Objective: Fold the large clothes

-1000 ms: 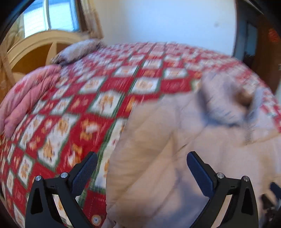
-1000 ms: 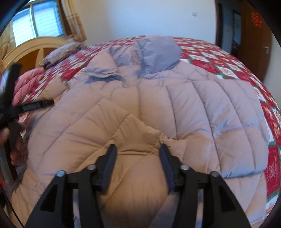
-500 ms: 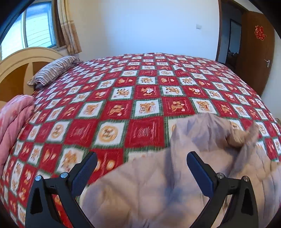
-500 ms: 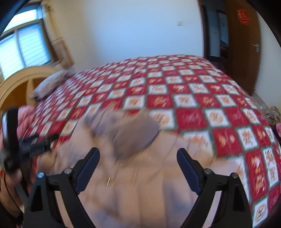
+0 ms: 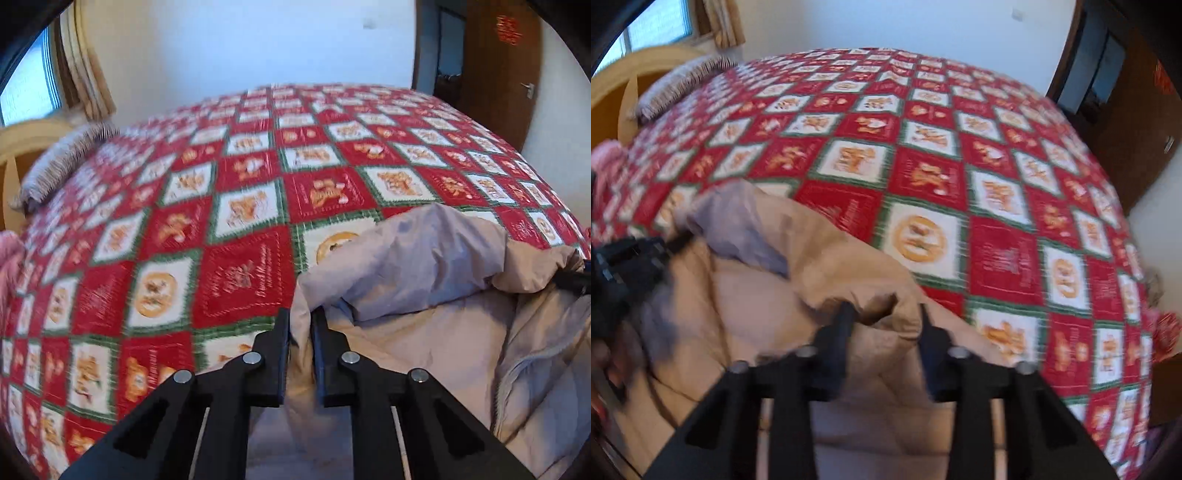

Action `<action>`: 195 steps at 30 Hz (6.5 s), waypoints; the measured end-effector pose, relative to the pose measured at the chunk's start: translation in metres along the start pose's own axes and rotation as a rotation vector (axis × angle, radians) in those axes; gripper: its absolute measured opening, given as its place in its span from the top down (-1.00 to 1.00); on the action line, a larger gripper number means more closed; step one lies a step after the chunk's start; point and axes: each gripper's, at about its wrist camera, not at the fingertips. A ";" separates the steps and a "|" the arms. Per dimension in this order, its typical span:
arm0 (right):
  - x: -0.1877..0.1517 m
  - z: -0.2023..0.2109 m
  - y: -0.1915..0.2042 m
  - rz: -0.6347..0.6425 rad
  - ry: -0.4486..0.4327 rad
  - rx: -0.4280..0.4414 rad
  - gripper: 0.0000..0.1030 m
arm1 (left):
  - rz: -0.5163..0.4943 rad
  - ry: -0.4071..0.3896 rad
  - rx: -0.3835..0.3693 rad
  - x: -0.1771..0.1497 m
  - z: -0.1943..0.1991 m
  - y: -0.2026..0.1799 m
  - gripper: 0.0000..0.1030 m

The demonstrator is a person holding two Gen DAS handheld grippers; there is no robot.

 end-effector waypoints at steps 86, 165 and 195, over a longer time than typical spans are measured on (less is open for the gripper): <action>-0.060 -0.049 0.020 -0.027 -0.126 -0.042 -0.36 | 0.169 0.026 0.076 -0.048 -0.010 0.001 -0.98; -0.168 0.104 -0.023 -0.169 -0.123 -0.041 -0.49 | 0.105 0.048 0.068 -0.144 0.179 0.015 -0.98; -0.362 0.247 -0.025 -0.332 -0.138 -0.049 -0.63 | 0.292 0.049 0.079 -0.308 0.329 0.051 -0.98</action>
Point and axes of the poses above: each gripper's, at about its wrist camera, not at the fingertips, and z roughly against the way its jaws point, y to its left, x to its top, and after that the axes turned 15 degrees about -y, right-handed
